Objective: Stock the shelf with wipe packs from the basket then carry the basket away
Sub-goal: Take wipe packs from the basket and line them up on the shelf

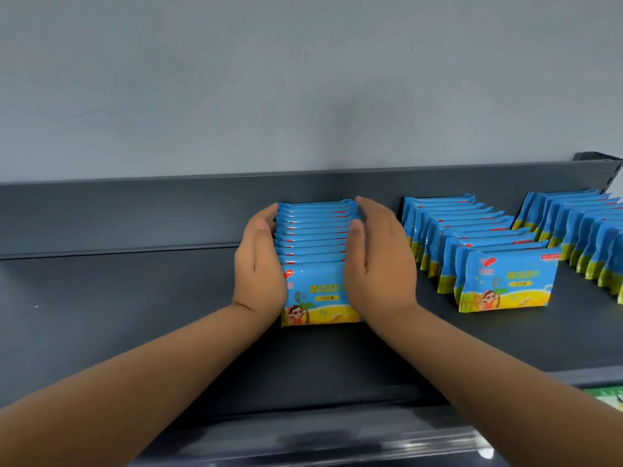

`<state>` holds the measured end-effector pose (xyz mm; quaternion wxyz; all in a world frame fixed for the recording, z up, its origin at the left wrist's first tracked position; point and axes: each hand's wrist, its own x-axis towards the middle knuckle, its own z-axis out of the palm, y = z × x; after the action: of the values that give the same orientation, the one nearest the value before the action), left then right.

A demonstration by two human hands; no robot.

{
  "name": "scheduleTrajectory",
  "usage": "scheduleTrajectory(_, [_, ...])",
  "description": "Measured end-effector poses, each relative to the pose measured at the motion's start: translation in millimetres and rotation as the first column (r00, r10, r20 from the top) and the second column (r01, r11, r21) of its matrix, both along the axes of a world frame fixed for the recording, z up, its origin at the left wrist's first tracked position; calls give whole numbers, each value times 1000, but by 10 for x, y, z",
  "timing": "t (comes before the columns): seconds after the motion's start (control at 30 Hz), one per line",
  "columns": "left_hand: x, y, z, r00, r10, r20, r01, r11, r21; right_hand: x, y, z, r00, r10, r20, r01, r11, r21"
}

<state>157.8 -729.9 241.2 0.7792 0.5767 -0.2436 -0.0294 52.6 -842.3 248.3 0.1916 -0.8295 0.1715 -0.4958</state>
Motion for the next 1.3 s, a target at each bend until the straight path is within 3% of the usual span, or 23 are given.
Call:
scheduleTrajectory(0.07, [3,29,-45,992,55,115,-58,998,18,-3,-23,30,990,-37,-136,-5,956,-293])
scheduleTrajectory(0.17, [85,51,-135,975,102,195,-111,993,38,4,23,22,943,-185,-277,10,848,-531])
scheduleTrajectory(0.4, [77,185,30,871,122,476,-254,941,225,9,151,62,847,-342,-408,57,820,-569])
scheduleTrajectory(0.47, [66,278,214,749,73,659,-409,834,372,-38,196,85,859,-336,-386,68,822,-565])
scheduleTrajectory(0.53, [23,349,410,539,-50,841,-634,633,444,-99,231,131,884,-308,-352,70,831,-552])
scheduleTrajectory(0.57, [-13,372,496,472,-116,874,-703,548,453,-130,242,163,898,-290,-332,77,845,-530])
scheduleTrajectory(0.63, [-123,406,616,423,-195,885,-767,442,464,-186,252,234,923,-244,-299,84,883,-462])
scheduleTrajectory(0.7, [-252,403,669,427,-215,879,-780,404,477,-235,235,306,944,-182,-275,66,921,-384])
scheduleTrajectory(0.87, [-495,326,637,456,-200,867,-757,425,496,-353,180,367,970,-50,-236,1,979,-203])
scheduleTrajectory(1.1, [-628,625,331,658,-75,749,-649,448,615,-786,208,155,951,-11,-310,2,1000,-28])
scheduleTrajectory(1.17, [-720,803,241,739,13,674,-630,370,683,-920,206,122,914,-84,-396,96,995,10])
scheduleTrajectory(1.3, [-991,953,148,884,15,467,-464,135,875,-1056,294,101,675,-92,-732,171,985,34])
